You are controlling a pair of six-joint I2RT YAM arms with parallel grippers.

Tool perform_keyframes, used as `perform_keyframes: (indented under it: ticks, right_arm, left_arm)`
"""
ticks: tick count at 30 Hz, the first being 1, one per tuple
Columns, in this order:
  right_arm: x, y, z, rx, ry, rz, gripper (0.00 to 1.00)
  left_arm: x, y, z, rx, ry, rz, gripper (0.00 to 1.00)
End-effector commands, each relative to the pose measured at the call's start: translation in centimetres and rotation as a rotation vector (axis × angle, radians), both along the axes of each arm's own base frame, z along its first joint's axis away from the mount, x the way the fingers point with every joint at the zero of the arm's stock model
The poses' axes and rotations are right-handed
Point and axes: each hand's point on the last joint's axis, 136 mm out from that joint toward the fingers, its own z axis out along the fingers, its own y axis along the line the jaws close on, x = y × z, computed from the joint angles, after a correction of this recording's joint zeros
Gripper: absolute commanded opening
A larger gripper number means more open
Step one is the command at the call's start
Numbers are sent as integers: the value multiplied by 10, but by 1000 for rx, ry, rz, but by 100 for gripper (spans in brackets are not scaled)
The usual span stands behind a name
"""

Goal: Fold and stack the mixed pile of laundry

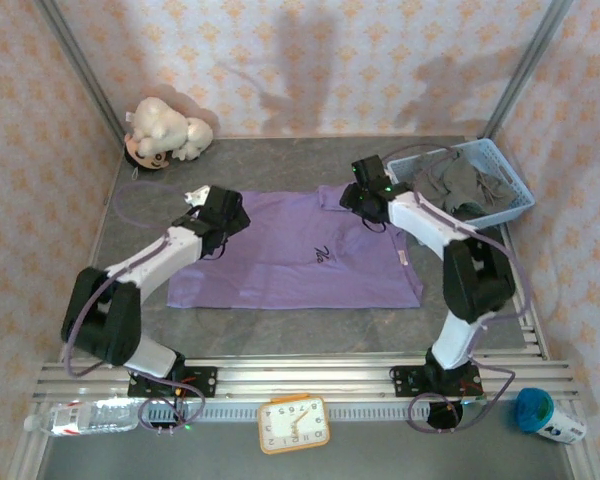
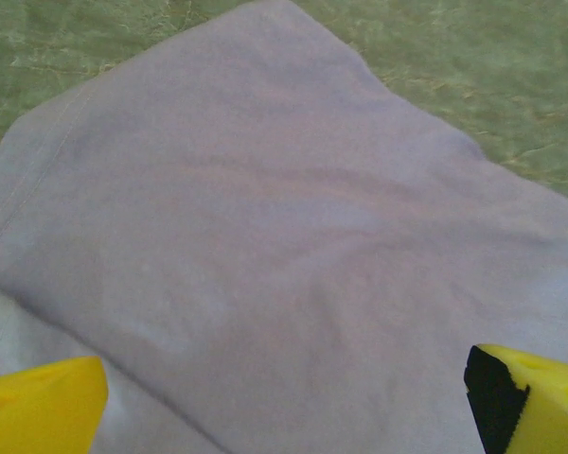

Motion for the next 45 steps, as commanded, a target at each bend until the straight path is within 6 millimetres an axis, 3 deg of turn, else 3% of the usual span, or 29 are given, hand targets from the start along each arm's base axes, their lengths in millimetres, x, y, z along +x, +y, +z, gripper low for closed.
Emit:
perform_keyframes:
  ticks: [1,9,12,17,22,27,32,35,39,42,45]
  right_arm:
    - [30,1,-15,7,-1,-12,57]
    - [62,4,-57,47,49,-33,44]
    - [69,3,-64,69,61,-45,26]
    - [80,4,-34,126,-12,-43,1]
    - [94,-11,-2,108,-65,-65,0]
    - [100,-26,-16,103,-36,-108,0]
    - [106,-19,-22,141,-23,-86,0]
    - [110,-14,-7,166,-49,-72,0]
    - [109,-15,5,162,-70,-63,0]
    - [106,-12,4,170,-59,-45,0]
    - [104,-7,0,194,-45,-28,0]
  left_arm:
    - [25,-1,-9,43,14,-62,97]
    - [38,-2,-54,16,127,-100,95]
    - [33,0,-66,11,158,-100,95]
    - [18,7,-82,42,218,-94,95]
    - [-1,10,-98,52,284,-96,95]
    - [-18,9,-103,21,310,-102,94]
    - [-19,3,-78,-18,270,-122,94]
    - [0,10,-35,42,183,-120,96]
    - [36,38,21,139,66,-58,98]
    - [62,60,32,135,25,19,98]
    - [85,75,22,139,49,61,95]
